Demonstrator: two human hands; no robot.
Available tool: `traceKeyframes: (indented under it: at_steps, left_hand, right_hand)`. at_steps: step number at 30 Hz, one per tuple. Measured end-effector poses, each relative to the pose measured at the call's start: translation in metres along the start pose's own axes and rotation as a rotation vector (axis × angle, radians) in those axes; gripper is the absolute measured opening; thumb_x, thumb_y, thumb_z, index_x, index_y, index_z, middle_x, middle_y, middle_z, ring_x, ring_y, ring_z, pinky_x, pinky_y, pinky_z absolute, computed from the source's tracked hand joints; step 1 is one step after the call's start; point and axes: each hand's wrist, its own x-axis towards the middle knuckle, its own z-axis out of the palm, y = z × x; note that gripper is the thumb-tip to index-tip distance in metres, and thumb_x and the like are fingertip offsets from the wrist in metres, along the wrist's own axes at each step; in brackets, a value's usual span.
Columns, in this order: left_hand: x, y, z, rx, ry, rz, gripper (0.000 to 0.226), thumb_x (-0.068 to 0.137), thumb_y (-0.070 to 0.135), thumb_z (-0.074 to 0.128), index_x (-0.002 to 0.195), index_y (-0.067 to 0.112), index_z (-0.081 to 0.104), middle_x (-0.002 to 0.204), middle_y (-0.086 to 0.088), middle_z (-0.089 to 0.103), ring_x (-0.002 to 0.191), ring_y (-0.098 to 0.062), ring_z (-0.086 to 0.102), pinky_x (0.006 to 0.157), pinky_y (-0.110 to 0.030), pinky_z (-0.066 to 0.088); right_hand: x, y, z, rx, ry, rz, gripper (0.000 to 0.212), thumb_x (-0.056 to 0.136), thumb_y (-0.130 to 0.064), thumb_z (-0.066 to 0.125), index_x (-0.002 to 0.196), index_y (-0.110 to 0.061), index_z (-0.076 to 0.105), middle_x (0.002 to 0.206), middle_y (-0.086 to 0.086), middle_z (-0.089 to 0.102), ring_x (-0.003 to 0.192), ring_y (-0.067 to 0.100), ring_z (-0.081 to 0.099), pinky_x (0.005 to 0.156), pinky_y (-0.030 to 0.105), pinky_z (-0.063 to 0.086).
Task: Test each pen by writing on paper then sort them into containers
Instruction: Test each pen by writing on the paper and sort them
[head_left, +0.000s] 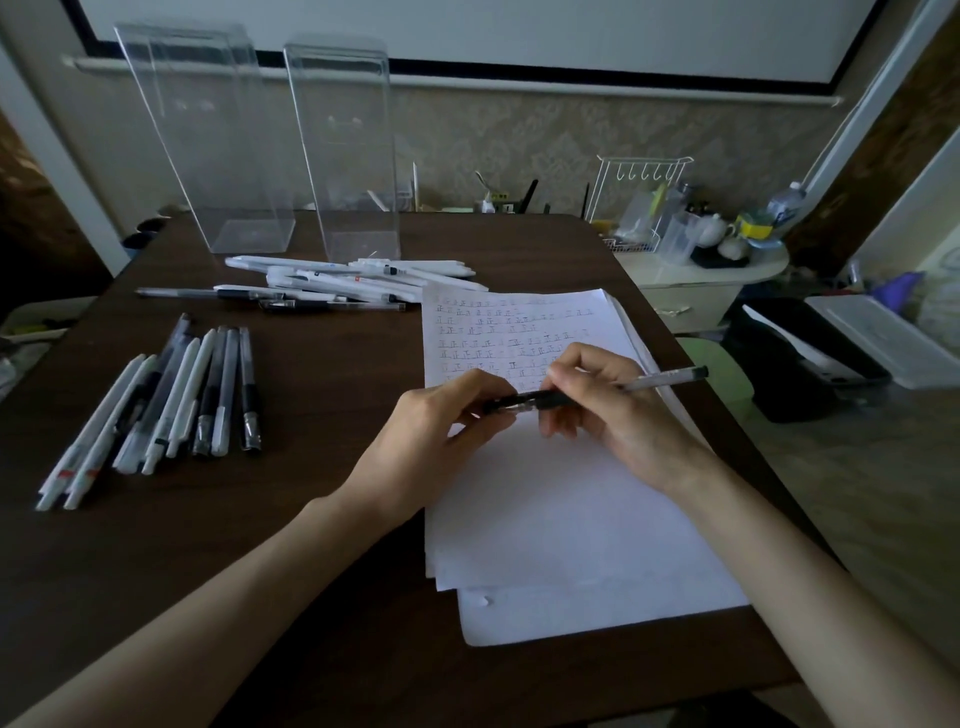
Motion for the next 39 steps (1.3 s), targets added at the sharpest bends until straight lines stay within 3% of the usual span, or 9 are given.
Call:
traceKeyframes:
  at_steps: [15, 18, 21, 25, 28, 31, 34, 37, 39]
  left_hand:
    - [-0.008, -0.001, 0.001, 0.209, 0.065, 0.144, 0.035, 0.09, 0.035, 0.047, 0.103, 0.007, 0.062, 0.085, -0.003, 0.068, 0.07, -0.019, 0.065, 0.058, -0.038, 0.053]
    - [-0.008, 0.001, -0.004, 0.221, 0.144, 0.056, 0.026, 0.091, 0.032, 0.051, 0.102, 0.01, 0.055, 0.083, -0.004, 0.067, 0.069, -0.021, 0.066, 0.058, -0.041, 0.054]
    - [-0.012, -0.003, -0.03, 0.266, 0.331, -0.124, 0.01, 0.09, 0.019, 0.06, 0.095, 0.011, 0.055, 0.077, -0.002, 0.068, 0.063, -0.019, 0.063, 0.056, -0.039, 0.051]
    - [-0.033, -0.012, -0.074, 0.542, 0.382, -0.365, 0.013, 0.09, 0.025, 0.059, 0.087, 0.018, 0.049, 0.067, 0.008, 0.053, 0.054, -0.005, 0.046, 0.046, -0.023, 0.035]
    - [-0.048, -0.018, -0.086, 0.738, 0.363, -0.448, 0.017, 0.089, 0.034, 0.057, 0.085, 0.02, 0.048, 0.073, 0.009, 0.048, 0.073, -0.014, 0.05, 0.063, -0.028, 0.039]
    - [-0.052, -0.024, -0.087, 0.847, 0.28, -0.555, 0.026, 0.087, 0.046, 0.052, 0.095, 0.021, 0.053, 0.101, 0.002, 0.052, 0.1, -0.018, 0.048, 0.084, -0.033, 0.039]
    - [-0.051, -0.03, -0.086, 0.891, 0.206, -0.67, 0.039, 0.085, 0.051, 0.049, 0.108, 0.02, 0.049, 0.117, -0.003, 0.043, 0.11, -0.022, 0.042, 0.09, -0.036, 0.035]
    - [-0.053, -0.033, -0.087, 0.868, 0.215, -0.565, 0.045, 0.084, 0.044, 0.05, 0.121, 0.02, 0.044, 0.127, -0.005, 0.04, 0.121, -0.025, 0.038, 0.1, -0.042, 0.03]
    - [-0.054, -0.034, -0.086, 0.856, 0.109, -0.499, 0.054, 0.089, 0.041, 0.044, 0.14, 0.028, 0.032, 0.149, -0.002, 0.024, 0.14, -0.025, 0.016, 0.112, -0.047, 0.011]
  right_hand:
    - [0.005, -0.002, 0.022, 0.043, 0.14, 0.047, 0.034, 0.092, -0.031, 0.054, 0.066, -0.011, 0.059, 0.051, 0.004, 0.057, 0.05, 0.016, 0.05, 0.053, 0.026, 0.039]
    - [0.021, -0.013, 0.039, 0.127, 0.132, 0.164, 0.039, 0.075, -0.047, 0.058, 0.074, -0.008, 0.064, 0.057, 0.005, 0.054, 0.055, 0.014, 0.047, 0.058, 0.027, 0.038]
    - [0.046, -0.02, 0.057, 0.201, 0.096, 0.209, 0.033, 0.078, -0.039, 0.063, 0.086, -0.007, 0.066, 0.069, 0.006, 0.064, 0.062, 0.011, 0.054, 0.06, 0.023, 0.043]
    - [0.082, -0.015, 0.073, -0.185, 0.102, 0.182, 0.017, 0.092, -0.027, 0.058, 0.095, -0.011, 0.066, 0.079, 0.001, 0.067, 0.072, 0.008, 0.057, 0.063, 0.021, 0.045]
    - [0.11, -0.007, 0.086, -0.486, 0.129, 0.062, 0.014, 0.093, -0.018, 0.056, 0.093, -0.008, 0.065, 0.083, 0.001, 0.067, 0.08, 0.01, 0.061, 0.074, 0.022, 0.047]
    - [0.135, 0.005, 0.095, -0.758, 0.143, -0.068, 0.014, 0.092, -0.011, 0.055, 0.096, -0.003, 0.066, 0.094, 0.006, 0.065, 0.084, 0.012, 0.056, 0.07, 0.018, 0.042]
    - [0.151, 0.019, 0.098, -0.937, 0.136, -0.166, 0.015, 0.091, -0.007, 0.053, 0.099, -0.006, 0.066, 0.103, 0.008, 0.064, 0.098, 0.019, 0.053, 0.082, 0.027, 0.043]
    - [0.159, 0.024, 0.098, -1.095, 0.093, -0.169, 0.02, 0.095, -0.01, 0.049, 0.108, -0.008, 0.063, 0.112, 0.006, 0.062, 0.112, 0.024, 0.045, 0.09, 0.034, 0.04]
    - [0.162, 0.027, 0.098, -1.159, 0.076, -0.164, 0.021, 0.095, -0.012, 0.048, 0.111, -0.01, 0.062, 0.116, 0.005, 0.06, 0.114, 0.024, 0.045, 0.091, 0.034, 0.039]
